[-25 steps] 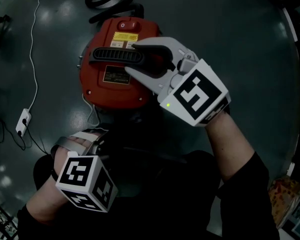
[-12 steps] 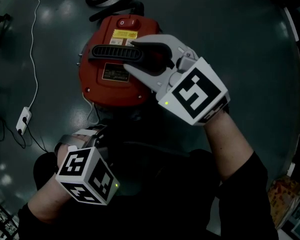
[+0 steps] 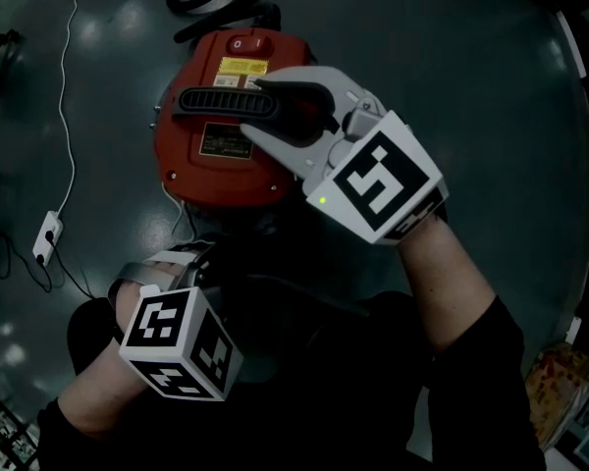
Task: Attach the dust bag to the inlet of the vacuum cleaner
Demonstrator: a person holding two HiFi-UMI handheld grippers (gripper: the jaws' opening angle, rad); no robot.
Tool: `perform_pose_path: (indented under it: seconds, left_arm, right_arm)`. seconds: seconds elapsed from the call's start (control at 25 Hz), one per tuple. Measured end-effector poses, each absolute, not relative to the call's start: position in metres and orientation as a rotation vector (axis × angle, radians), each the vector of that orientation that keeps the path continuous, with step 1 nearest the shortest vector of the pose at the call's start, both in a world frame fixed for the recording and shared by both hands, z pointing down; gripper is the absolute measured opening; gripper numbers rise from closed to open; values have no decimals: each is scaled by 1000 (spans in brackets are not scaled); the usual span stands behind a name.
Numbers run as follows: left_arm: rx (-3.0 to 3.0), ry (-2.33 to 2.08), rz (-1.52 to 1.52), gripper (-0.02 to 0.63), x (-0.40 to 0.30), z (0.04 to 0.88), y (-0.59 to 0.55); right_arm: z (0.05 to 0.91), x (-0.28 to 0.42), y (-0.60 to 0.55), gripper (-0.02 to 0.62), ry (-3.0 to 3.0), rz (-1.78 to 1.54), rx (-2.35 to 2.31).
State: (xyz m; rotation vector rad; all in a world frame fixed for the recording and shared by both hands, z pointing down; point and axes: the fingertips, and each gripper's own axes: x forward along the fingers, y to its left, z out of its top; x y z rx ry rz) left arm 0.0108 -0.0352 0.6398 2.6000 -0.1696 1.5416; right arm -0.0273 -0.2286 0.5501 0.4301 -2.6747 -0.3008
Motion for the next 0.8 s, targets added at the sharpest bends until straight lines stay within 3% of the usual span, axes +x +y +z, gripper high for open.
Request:
perform_pose_path:
  seconds: [0.8]
  left_arm:
    - [2569,-215,1382,71,9,638,-42]
  right_arm:
    - [550,-26,-228,164,-2659,-311,439]
